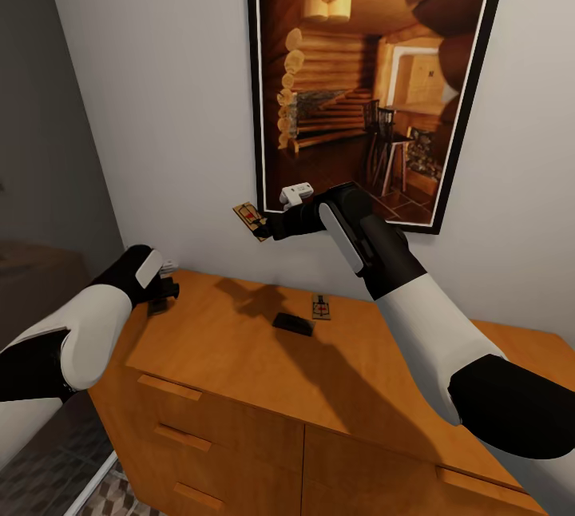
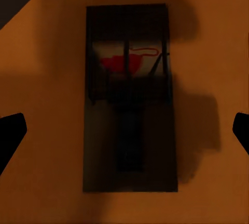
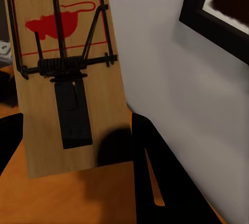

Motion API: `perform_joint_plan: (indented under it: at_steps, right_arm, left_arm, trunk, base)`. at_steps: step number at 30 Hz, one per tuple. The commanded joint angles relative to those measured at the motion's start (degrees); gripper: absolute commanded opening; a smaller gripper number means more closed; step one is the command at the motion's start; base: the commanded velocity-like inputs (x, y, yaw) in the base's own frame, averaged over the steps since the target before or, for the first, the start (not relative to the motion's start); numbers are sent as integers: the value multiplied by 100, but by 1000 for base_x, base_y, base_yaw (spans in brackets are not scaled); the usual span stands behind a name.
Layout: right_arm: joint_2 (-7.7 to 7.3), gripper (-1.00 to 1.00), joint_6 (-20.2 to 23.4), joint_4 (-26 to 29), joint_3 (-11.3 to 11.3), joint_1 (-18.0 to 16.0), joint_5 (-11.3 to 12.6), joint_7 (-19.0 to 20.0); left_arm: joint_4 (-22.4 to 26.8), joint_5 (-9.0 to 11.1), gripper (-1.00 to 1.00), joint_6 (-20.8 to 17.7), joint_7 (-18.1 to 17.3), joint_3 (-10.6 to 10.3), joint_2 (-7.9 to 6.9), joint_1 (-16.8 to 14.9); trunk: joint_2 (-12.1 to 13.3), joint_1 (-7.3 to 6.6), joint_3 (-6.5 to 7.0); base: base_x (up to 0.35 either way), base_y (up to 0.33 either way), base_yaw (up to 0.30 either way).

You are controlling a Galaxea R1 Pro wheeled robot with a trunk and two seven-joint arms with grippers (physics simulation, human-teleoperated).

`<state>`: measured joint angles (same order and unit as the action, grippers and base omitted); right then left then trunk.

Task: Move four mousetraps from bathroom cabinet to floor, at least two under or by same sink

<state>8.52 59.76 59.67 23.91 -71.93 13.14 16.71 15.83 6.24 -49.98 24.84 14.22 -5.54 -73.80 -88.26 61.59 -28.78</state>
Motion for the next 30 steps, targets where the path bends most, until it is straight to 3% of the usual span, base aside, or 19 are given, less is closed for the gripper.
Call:
perform_joint_plan:
  at_steps: [1, 14, 24, 30]
  right_arm:
    - [0, -100, 24, 1, -1, -6, 12, 5]
    - [0, -100, 24, 1, -1, -6, 13, 7]
    - [0, -100, 24, 1, -1, -6, 13, 7]
    - [0, -100, 24, 1, -1, -6, 13, 7]
  left_arm:
    - [-31, 58, 100, 4, 48, 5, 0, -3]
    - [-278, 56, 100, 93, 39, 2, -16, -3]
    - [-662, 86, 100, 528, 46, 1, -25, -3]
    - [-734, 87, 100, 577, 47, 1, -30, -3]
  trunk:
    - [-4, 0, -7]
    - [-4, 0, -7]
    - [-4, 0, -7]
    - [-4, 0, -7]
  base:
    - [0, 0, 0]
    - [0, 0, 0]
    - [0, 0, 0]
    - [0, 0, 0]
